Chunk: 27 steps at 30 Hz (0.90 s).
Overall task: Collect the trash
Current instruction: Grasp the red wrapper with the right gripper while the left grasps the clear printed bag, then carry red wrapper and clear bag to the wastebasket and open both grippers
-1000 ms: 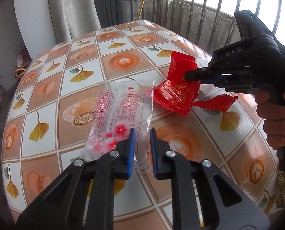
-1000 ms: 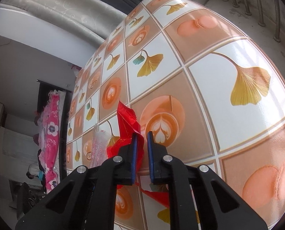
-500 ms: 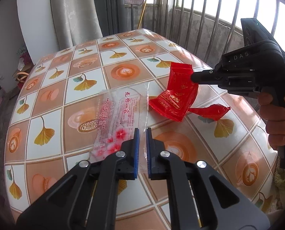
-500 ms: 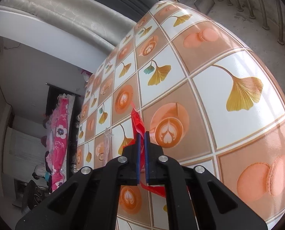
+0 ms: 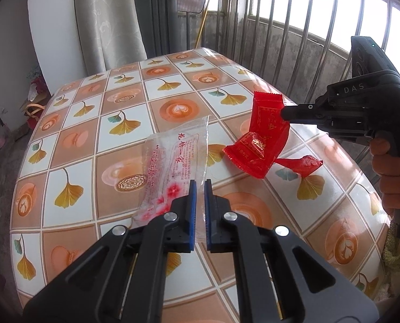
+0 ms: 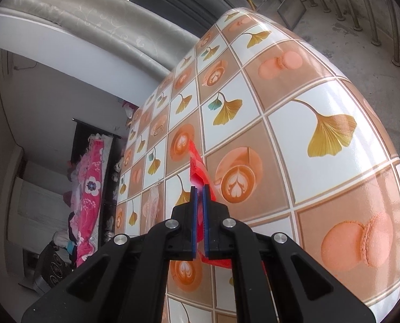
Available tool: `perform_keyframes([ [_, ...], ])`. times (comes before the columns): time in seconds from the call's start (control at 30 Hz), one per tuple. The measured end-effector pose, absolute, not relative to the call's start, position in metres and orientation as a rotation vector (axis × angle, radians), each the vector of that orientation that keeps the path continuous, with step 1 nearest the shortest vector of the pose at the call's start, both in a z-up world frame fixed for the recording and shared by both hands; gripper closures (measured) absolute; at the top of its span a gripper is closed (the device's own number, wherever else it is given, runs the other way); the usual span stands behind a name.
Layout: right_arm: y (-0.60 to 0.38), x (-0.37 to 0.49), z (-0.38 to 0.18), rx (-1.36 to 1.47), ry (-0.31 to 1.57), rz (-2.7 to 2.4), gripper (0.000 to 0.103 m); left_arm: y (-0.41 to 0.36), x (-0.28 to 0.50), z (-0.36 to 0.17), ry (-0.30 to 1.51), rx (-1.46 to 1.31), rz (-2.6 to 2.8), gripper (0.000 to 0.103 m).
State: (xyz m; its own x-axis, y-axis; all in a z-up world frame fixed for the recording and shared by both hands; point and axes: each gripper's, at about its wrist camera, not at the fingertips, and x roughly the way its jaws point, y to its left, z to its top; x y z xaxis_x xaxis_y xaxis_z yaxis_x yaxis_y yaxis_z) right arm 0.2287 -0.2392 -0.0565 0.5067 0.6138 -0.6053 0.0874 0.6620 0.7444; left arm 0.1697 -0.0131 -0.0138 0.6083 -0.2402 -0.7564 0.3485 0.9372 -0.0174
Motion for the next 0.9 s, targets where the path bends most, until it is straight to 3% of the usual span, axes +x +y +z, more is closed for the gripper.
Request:
perform_keyframes([
  [0.1, -0.238, 0.231, -0.062, 0.799, 1.033, 0.352, 0.096, -0.016, 0.171, -0.015, 0.856, 0.136, -0.346, 0.099],
  [0.23, -0.240, 0.235, -0.071, 0.787, 1.050, 0.306, 0.064, -0.018, 0.174, -0.018, 0.858, 0.138, -0.349, 0.099],
  [0.33, -0.238, 0.239, -0.078, 0.779, 1.065, 0.297, 0.063, -0.019, 0.175, -0.019, 0.859, 0.140, -0.350, 0.099],
  [0.5, -0.225, 0.241, -0.079, 0.719, 1.059, 0.297, 0.064, -0.020, 0.176, -0.021, 0.860, 0.145, -0.347, 0.099],
  [0.7, -0.221, 0.240, -0.081, 0.692, 1.081, 0.285, 0.095, -0.019, 0.176, -0.020, 0.848, 0.158, -0.337, 0.099],
  [0.9, -0.226, 0.234, -0.068, 0.693, 1.044, 0.295, 0.099, -0.019, 0.172, -0.015, 0.833, 0.167, -0.330, 0.099],
])
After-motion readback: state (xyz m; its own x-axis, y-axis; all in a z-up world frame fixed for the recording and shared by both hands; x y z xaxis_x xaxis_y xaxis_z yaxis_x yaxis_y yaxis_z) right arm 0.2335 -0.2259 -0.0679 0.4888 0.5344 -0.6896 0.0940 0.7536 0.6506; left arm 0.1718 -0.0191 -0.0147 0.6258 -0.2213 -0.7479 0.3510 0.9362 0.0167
